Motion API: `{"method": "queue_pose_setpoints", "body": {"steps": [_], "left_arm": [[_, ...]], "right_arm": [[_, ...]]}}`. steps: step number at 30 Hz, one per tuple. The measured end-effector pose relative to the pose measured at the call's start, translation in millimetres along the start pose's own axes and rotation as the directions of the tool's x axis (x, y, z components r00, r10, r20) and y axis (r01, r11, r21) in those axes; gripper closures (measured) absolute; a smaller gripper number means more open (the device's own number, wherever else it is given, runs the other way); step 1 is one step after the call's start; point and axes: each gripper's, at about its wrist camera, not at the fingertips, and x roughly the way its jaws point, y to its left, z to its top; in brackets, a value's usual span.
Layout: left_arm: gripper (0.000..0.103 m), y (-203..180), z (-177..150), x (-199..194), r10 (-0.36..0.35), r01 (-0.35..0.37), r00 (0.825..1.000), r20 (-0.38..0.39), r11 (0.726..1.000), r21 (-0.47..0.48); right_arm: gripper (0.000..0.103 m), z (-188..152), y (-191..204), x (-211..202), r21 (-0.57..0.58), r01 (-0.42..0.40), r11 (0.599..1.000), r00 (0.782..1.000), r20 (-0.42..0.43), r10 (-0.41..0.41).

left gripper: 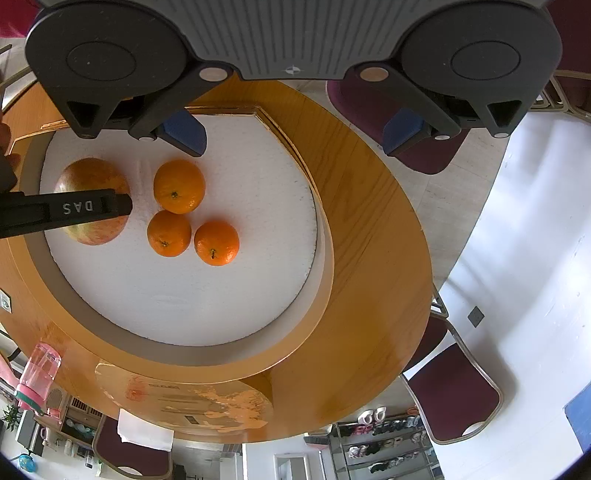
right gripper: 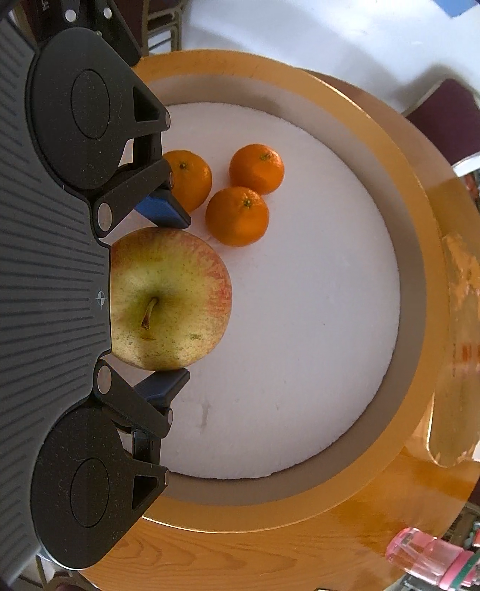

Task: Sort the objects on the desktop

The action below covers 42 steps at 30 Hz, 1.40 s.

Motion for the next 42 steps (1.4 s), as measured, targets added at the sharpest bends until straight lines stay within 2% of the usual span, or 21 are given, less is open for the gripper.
{"method": "queue_pose_setpoints", "body": {"steps": [9, 31, 42], "left_arm": [[0.001, -4.9, 0.1, -3.9, 0.005, -0.005, 1.0, 0.003, 1.0, 0.017], [0.001, -18.3, -3.0, -15.9, 0.003, -0.004, 1.0, 0.02, 0.997, 0.074], [0.001, -17.1, -3.3, -13.8, 0.004, -0.005, 1.0, 0.016, 0.998, 0.069]], "right_arm": [[0.021, 0.5, 5.5, 5.0, -0.029, 0.017, 0.999, 1.0, 0.011, -0.017], [0.019, -3.6, -0.8, 3.1, -0.036, -0.001, 0.999, 0.999, 0.043, 0.002], [0.017, -7.2, 0.6, -2.7, -0.062, 0.004, 0.998, 0.999, 0.046, -0.001]]}}
